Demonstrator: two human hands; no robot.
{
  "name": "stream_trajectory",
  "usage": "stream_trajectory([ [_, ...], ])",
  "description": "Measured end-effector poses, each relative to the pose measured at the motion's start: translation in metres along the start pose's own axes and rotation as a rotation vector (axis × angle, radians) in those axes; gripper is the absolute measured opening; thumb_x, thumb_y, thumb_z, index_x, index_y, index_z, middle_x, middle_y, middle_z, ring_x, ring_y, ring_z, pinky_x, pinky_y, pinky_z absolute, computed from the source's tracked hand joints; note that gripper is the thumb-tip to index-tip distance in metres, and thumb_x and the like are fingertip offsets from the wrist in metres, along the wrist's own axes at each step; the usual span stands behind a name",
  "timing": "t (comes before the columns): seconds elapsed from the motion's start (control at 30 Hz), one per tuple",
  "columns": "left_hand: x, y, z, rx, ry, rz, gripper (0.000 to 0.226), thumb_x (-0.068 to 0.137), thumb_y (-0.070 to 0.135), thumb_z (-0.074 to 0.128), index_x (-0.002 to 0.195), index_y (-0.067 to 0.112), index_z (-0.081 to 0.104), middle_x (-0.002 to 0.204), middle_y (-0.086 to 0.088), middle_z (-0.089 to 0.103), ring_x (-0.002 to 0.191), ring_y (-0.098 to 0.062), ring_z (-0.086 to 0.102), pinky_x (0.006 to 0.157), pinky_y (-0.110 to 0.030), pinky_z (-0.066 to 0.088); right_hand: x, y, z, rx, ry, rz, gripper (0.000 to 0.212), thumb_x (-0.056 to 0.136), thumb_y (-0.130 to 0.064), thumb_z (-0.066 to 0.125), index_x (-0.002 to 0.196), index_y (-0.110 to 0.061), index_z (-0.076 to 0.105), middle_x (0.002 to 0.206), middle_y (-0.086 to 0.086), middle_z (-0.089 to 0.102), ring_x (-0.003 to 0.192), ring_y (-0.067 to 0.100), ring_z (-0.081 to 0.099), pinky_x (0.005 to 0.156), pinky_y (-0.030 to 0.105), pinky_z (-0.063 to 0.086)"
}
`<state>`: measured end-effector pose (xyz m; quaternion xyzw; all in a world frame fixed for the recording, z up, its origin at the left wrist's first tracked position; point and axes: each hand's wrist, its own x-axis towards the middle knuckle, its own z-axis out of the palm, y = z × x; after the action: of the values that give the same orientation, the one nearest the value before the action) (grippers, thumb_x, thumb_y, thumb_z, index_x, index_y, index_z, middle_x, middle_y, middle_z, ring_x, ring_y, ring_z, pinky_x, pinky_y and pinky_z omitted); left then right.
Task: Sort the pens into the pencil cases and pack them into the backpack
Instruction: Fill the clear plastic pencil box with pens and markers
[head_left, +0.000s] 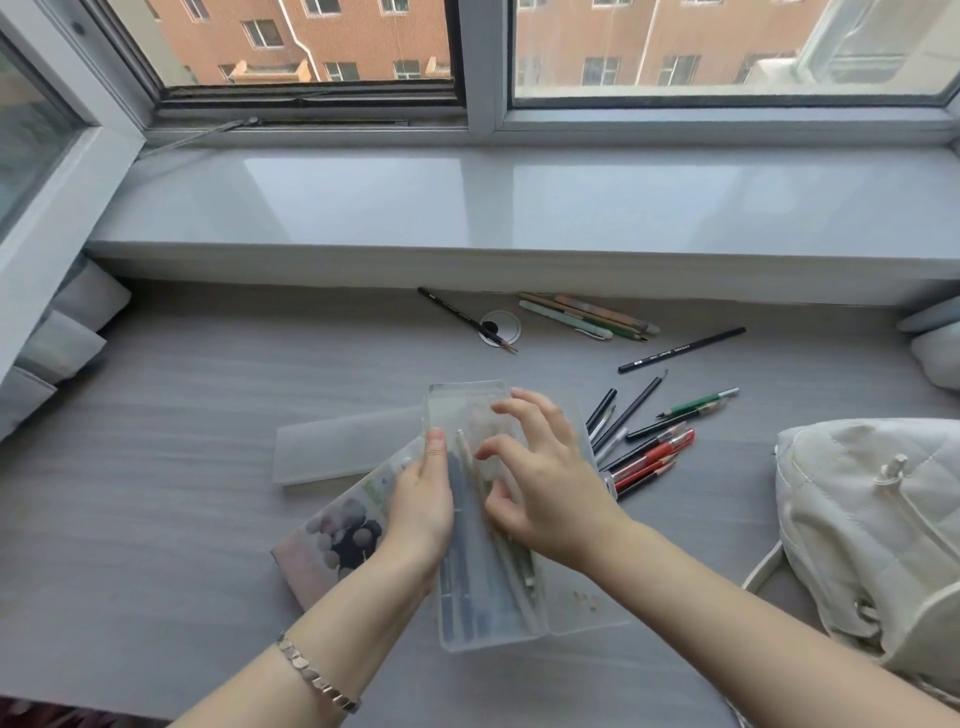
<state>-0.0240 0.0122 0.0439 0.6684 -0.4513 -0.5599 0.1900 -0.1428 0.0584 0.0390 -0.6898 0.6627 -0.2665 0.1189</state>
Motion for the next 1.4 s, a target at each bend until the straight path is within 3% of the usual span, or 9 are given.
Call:
stream_trajectory([
  [0.23, -0.001, 0.003, 0.002, 0.044, -0.033, 0.121, 0.053, 0.097, 0.048, 0.029, 0.121, 0.01, 0.057, 0.121, -0.001, 0.059, 0.11, -0.015, 0.052, 0.096, -0.03, 0.038, 0.0, -0.003, 0.0, -0.022, -0.028, -0.009, 0.052, 0.077, -0.041, 0.046, 0.119, -0.012, 0.056, 0.124, 0.004, 0.059, 0.123, 0.019, 0.046, 0.106, 0.038, 0.023],
  [0.47, -0.006, -0.003, 0.001, 0.138, 0.046, 0.117, 0.053, 0.098, 0.044, 0.029, 0.124, 0.006, 0.055, 0.124, -0.009, 0.056, 0.107, -0.014, 0.047, 0.086, -0.021, 0.028, -0.002, -0.001, 0.01, -0.175, 0.028, 0.028, 0.032, 0.072, -0.032, 0.044, 0.086, -0.013, 0.066, 0.093, 0.001, 0.066, 0.088, 0.021, 0.065, 0.086, 0.031, 0.031],
  [0.63, -0.001, -0.004, 0.002, 0.164, 0.029, 0.105, 0.056, 0.096, 0.048, 0.028, 0.121, 0.006, 0.056, 0.123, -0.01, 0.057, 0.101, -0.015, 0.045, 0.085, -0.023, 0.029, -0.002, 0.007, 0.013, -0.211, 0.122, -0.035, 0.03, 0.075, -0.03, 0.045, 0.084, -0.012, 0.068, 0.11, 0.008, 0.065, 0.114, 0.024, 0.056, 0.097, 0.036, 0.029],
  [0.77, 0.005, 0.006, -0.003, 0.16, 0.061, 0.103, 0.047, 0.097, 0.047, 0.027, 0.094, 0.011, 0.057, 0.099, -0.004, 0.057, 0.094, -0.017, 0.044, 0.081, -0.024, 0.028, 0.029, 0.031, -0.012, 0.17, 0.306, 0.366, 0.024, 0.085, -0.023, 0.05, 0.095, -0.008, 0.066, 0.093, 0.008, 0.063, 0.092, 0.019, 0.052, 0.086, 0.033, 0.042],
  [0.9, 0.007, 0.011, -0.01, 0.17, 0.081, 0.096, 0.041, 0.097, 0.047, 0.028, 0.067, 0.022, 0.041, 0.072, 0.011, 0.042, 0.09, -0.018, 0.043, 0.078, -0.025, 0.026, 0.051, 0.08, -0.017, -0.049, -0.105, 0.837, 0.027, 0.09, -0.015, 0.046, 0.113, -0.004, 0.053, 0.112, 0.015, 0.06, 0.102, 0.031, 0.056, 0.078, 0.032, 0.043],
  [1.07, 0.005, 0.007, -0.016, 0.164, 0.096, 0.092, 0.042, 0.097, 0.047, 0.027, 0.07, 0.019, 0.043, 0.07, 0.009, 0.042, 0.081, -0.017, 0.043, 0.07, -0.027, 0.028, 0.049, 0.09, 0.003, -0.187, -0.279, 0.951, 0.03, 0.088, -0.006, 0.048, 0.117, 0.0, 0.043, 0.119, 0.022, 0.056, 0.109, 0.037, 0.055, 0.084, 0.036, 0.047],
  [1.17, 0.003, 0.004, -0.02, 0.174, 0.107, 0.091, 0.044, 0.097, 0.047, 0.028, 0.079, 0.012, 0.048, 0.071, 0.007, 0.044, 0.068, -0.01, 0.042, 0.059, -0.025, 0.03, 0.049, 0.096, 0.002, -0.094, -0.218, 0.994, 0.036, 0.085, -0.008, 0.051, 0.119, -0.002, 0.039, 0.117, 0.02, 0.057, 0.106, 0.036, 0.056, 0.076, 0.033, 0.044],
  [1.3, 0.005, 0.002, -0.024, 0.157, 0.114, 0.101, 0.044, 0.097, 0.047, 0.027, 0.077, 0.015, 0.05, 0.071, 0.008, 0.045, 0.076, -0.014, 0.044, 0.067, -0.029, 0.032, 0.044, 0.1, -0.014, 0.21, -0.036, 1.047, 0.043, 0.085, -0.016, 0.048, 0.125, -0.006, 0.035, 0.115, 0.017, 0.056, 0.102, 0.034, 0.055, 0.083, 0.036, 0.043],
  [1.4, 0.005, 0.001, -0.025, 0.159, 0.129, 0.108, 0.048, 0.096, 0.048, 0.027, 0.091, 0.009, 0.053, 0.073, 0.005, 0.048, 0.075, -0.014, 0.046, 0.065, -0.028, 0.034, 0.037, 0.092, -0.032, 0.423, 0.159, 1.011, 0.036, 0.089, -0.013, 0.039, 0.124, -0.006, 0.037, 0.087, 0.004, 0.055, 0.083, 0.028, 0.054, 0.075, 0.034, 0.04],
])
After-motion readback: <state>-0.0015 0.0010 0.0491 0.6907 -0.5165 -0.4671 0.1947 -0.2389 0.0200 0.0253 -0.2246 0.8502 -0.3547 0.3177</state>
